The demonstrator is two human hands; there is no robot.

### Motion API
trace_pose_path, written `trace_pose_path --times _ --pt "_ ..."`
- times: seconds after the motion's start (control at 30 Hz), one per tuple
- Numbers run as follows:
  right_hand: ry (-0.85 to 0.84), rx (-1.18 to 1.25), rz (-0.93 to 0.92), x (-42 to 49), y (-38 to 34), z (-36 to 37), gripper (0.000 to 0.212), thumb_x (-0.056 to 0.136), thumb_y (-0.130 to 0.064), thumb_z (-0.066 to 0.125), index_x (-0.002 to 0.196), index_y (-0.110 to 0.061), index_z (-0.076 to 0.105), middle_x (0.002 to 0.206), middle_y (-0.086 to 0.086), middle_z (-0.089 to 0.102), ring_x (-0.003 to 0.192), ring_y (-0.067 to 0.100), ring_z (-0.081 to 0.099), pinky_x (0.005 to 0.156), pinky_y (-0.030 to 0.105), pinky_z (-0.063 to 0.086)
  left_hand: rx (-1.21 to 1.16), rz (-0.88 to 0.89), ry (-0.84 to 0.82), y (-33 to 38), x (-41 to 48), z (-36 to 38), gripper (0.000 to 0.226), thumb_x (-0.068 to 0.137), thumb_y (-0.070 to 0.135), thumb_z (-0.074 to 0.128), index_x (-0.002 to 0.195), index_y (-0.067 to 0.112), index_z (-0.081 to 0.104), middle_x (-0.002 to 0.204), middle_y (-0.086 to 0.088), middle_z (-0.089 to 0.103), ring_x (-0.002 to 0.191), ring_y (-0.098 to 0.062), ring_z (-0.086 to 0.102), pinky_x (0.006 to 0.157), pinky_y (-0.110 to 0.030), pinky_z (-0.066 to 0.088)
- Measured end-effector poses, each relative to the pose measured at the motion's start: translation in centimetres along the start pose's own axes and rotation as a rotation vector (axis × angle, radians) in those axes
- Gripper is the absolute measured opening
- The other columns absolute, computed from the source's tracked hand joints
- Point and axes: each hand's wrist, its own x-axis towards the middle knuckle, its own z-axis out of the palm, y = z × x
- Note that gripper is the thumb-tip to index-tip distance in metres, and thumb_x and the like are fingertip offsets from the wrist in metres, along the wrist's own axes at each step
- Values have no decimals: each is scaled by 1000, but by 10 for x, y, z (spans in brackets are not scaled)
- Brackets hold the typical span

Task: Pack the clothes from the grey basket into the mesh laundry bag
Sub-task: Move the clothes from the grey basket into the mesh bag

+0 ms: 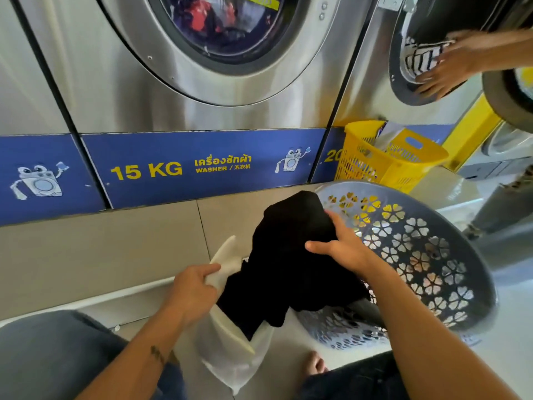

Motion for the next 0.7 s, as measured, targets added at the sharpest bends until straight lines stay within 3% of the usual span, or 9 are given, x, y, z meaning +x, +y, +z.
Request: trace_pose_path --times 0.03,0.1,0.17,0.43,0.53,0.63,0.7 --pt "-44 95 13 -1 2 3 87 66 -42 88 140 -38 41 135 2 58 121 23 58 104 45 47 4 0 -4 -1 1 0 52 86 0 57 131 25 62 131 -9 60 106 -29 63 94 -36 52" --pt "-41 90 -29 -2 1 9 59 74 -28 84 123 -33 51 114 -4 66 102 16 64 90 38 52 0 -4 -11 -3 1 -2 52 85 1 58 131 26 62 131 -9 60 107 -29 62 96 -39 52" --pt "-10 -8 -101 0 -2 12 51 75 -27 82 116 -31 52 105 -4 64 97 19 63 78 33 48 -1 -7 -16 -5 1 -4 53 85 1 58 130 27 62 131 -9 60 109 -30 62 97 -40 51" --pt "352 -685 -432 -37 -42 26 66 68 -25 67 130 -33 48 107 7 53 96 37 61 67 38 47 2 -17 9 -10 0 -8 55 84 1 57 132 28 61 132 -7 60 109 -28 62 95 -38 53" --pt "351 -793 -541 -65 -64 42 69 68 -22 66 133 -35 47 107 5 47 97 34 57 63 36 43 -26 -26 21 -11 0 -11 53 84 0 57 130 25 63 126 -9 64 103 -29 65 91 -38 55" --pt "282 -849 -614 -81 -80 65 66 72 -22 65 134 -37 47 111 5 44 100 32 55 65 34 40 -21 -16 48 -12 0 -16 41 84 0 54 115 20 72 103 -10 74 90 -29 68 80 -35 56" --pt "213 -910 -605 -81 -82 85 58 76 -22 65 131 -34 48 113 6 42 100 31 54 66 34 37 -24 -31 46 -16 0 -18 45 81 -3 51 116 17 72 102 -6 74 96 -27 68 87 -39 56"
